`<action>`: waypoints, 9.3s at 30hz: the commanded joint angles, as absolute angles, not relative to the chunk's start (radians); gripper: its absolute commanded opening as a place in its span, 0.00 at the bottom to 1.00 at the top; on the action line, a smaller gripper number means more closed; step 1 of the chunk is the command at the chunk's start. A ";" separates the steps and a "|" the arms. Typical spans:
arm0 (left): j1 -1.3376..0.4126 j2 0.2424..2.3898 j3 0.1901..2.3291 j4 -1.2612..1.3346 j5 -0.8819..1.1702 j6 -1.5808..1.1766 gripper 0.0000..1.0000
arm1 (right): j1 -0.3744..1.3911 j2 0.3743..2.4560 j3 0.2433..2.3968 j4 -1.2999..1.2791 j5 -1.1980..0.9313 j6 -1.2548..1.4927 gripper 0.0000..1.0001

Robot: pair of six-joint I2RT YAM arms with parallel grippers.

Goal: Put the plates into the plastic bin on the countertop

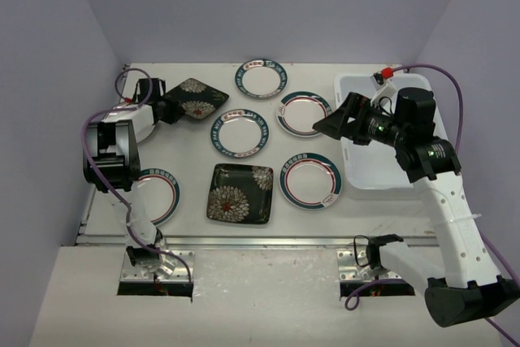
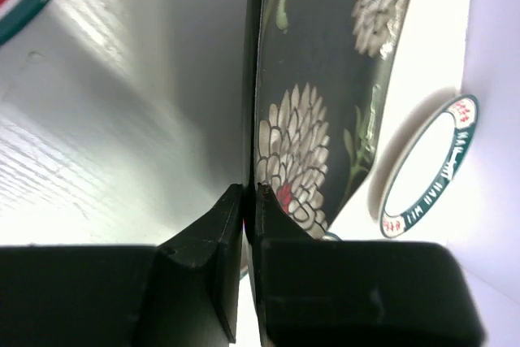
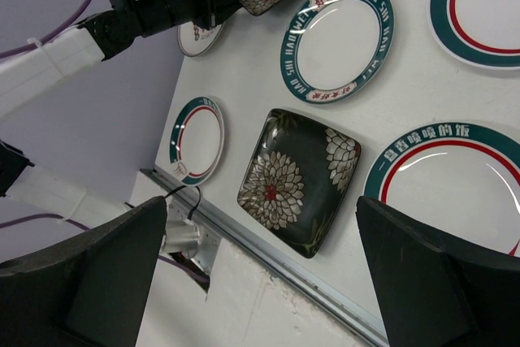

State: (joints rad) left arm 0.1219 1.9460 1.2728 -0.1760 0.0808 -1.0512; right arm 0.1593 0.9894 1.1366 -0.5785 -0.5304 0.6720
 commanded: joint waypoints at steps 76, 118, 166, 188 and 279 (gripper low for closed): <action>-0.112 1.268 1.191 -0.511 0.446 -0.603 1.00 | -0.341 0.985 0.854 -0.313 -0.084 1.393 0.00; -0.112 1.232 1.169 -0.649 0.493 -0.464 1.00 | -0.341 1.556 0.838 0.116 -0.043 1.310 0.39; -0.183 1.589 0.679 -0.343 0.380 -0.477 0.42 | -0.098 1.071 1.074 -0.044 -1.077 0.853 0.99; -0.181 1.122 0.619 -0.318 0.349 -0.710 0.00 | -0.074 1.205 1.105 -0.214 -1.059 0.757 0.99; -0.129 1.042 0.874 -0.595 0.367 -0.483 1.00 | -0.212 1.446 0.745 0.055 0.235 1.391 0.00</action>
State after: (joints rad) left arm -0.1295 1.0748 0.8875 -0.6102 0.3390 -0.4976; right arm -0.2306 1.4125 0.6773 -0.0600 0.1974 1.3701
